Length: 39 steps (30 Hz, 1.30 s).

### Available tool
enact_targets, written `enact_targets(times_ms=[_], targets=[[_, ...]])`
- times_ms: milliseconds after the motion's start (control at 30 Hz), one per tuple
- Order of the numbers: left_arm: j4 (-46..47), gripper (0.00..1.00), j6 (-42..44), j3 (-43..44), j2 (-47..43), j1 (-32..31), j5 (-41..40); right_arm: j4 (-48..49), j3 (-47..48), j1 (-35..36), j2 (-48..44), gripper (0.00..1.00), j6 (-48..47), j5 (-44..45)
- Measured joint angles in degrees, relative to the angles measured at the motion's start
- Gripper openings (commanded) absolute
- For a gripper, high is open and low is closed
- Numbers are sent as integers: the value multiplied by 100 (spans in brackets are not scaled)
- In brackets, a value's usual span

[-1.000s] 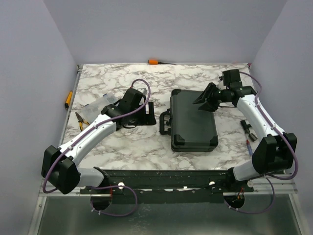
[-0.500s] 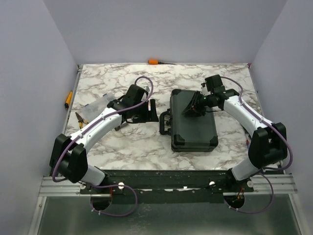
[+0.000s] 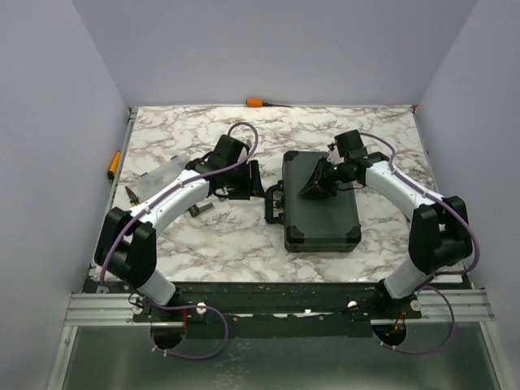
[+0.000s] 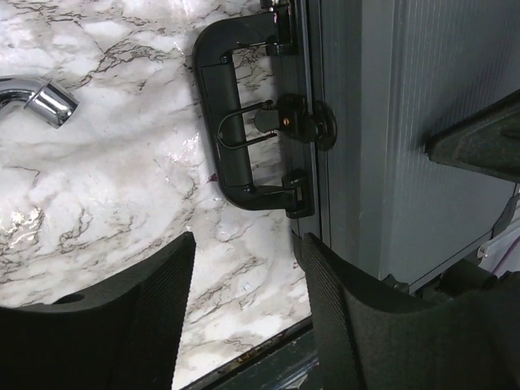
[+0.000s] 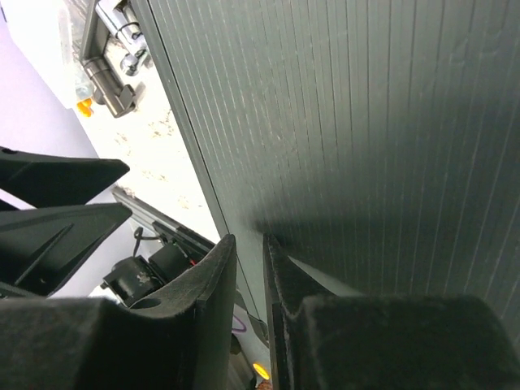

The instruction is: Pack up texas hold em set

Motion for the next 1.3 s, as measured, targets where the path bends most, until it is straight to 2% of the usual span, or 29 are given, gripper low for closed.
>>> enact_targets(times_ms=[500, 833, 967, 1300], targets=[[151, 44, -9, 61, 723, 20, 83, 514, -481, -33, 22, 21, -181, -205], [195, 41, -15, 212, 1333, 74, 74, 686, -636, -31, -46, 21, -243, -199], [251, 36, 13, 273, 1558, 76, 79, 717, -662, -31, -59, 21, -245, -199], [562, 36, 101, 378, 1810, 136, 334, 730, -675, -31, -66, 20, -247, -197]])
